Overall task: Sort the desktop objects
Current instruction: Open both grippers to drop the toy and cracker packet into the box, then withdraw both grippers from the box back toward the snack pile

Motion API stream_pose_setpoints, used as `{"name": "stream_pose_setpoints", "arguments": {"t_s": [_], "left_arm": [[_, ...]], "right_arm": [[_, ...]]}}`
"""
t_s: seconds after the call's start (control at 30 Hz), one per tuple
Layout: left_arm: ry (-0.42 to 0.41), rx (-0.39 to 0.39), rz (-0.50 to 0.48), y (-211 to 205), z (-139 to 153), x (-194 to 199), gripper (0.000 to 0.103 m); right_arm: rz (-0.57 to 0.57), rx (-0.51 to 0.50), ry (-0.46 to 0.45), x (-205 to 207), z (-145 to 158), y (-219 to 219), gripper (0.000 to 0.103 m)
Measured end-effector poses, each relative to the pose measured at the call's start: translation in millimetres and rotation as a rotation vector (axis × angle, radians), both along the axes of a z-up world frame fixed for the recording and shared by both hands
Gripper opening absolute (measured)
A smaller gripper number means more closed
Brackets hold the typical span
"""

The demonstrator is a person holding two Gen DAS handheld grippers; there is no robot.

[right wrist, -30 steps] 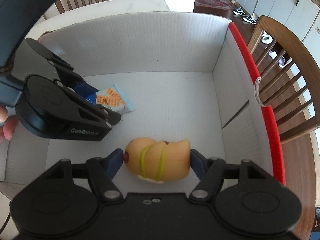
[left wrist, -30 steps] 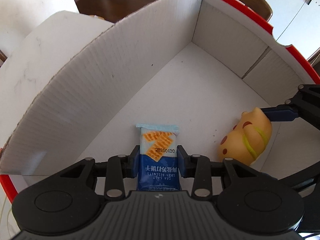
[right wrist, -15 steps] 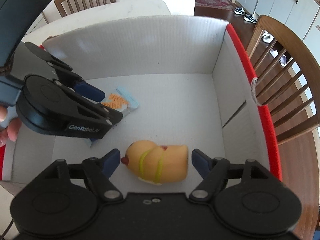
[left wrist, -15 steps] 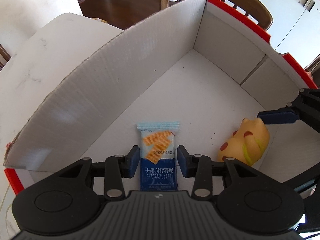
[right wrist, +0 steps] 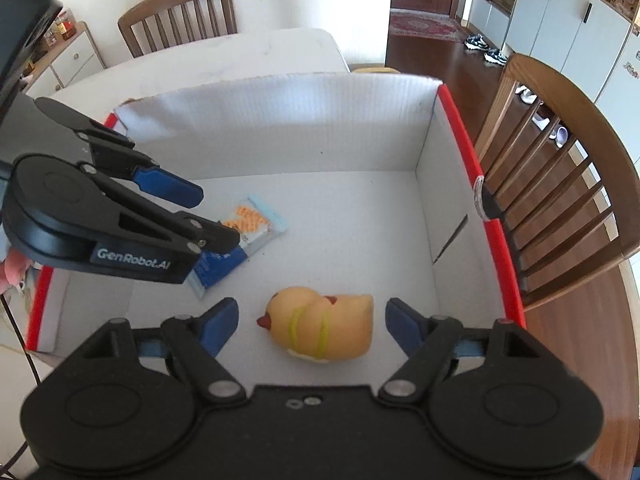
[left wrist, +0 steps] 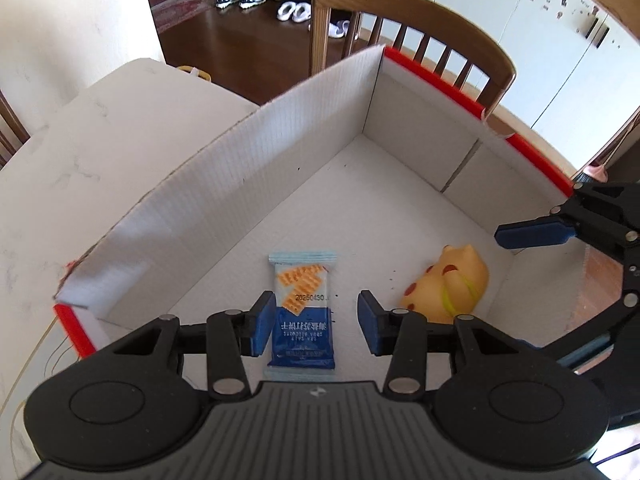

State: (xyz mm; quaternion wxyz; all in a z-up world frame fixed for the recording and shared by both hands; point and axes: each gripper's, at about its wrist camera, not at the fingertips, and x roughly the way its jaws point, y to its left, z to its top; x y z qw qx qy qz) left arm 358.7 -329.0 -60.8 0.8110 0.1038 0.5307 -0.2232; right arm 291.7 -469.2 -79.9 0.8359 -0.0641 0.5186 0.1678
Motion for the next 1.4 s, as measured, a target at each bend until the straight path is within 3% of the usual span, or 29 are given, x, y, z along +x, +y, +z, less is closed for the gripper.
{"name": "stream_pose_setpoints", "arguments": {"t_s": [0.53, 0.83, 0.93, 1.07, 1.13, 1.3, 1.4], "left_arm": [[-0.152, -0.146, 0.066, 41.0, 59.4, -54.5, 0.043], [-0.192, -0.188, 0.09, 63.8, 73.1, -83.9, 0.044], [-0.21, -0.195, 0.096, 71.9, 76.9, -94.1, 0.053], [-0.24, -0.2, 0.086, 80.5, 83.1, -108.0, 0.058], [-0.26, -0.2, 0.086, 84.6, 86.5, -115.9, 0.067], [-0.29, -0.204, 0.082, 94.6, 92.4, -130.5, 0.07], [-0.305, -0.212, 0.095, 103.9, 95.4, -138.8, 0.082]], "right_arm": [[-0.074, 0.084, -0.086, -22.9, 33.6, 2.8, 0.081], [-0.083, 0.113, -0.101, -43.5, 46.9, 15.6, 0.081], [-0.08, 0.129, -0.105, -51.9, 49.2, 19.4, 0.081], [-0.075, 0.135, -0.126, -63.5, 52.7, 25.3, 0.082], [-0.077, 0.136, -0.136, -68.4, 54.1, 28.3, 0.083], [-0.091, 0.127, -0.148, -78.1, 55.1, 36.3, 0.083], [-0.106, 0.143, -0.152, -83.1, 56.3, 38.9, 0.083]]}}
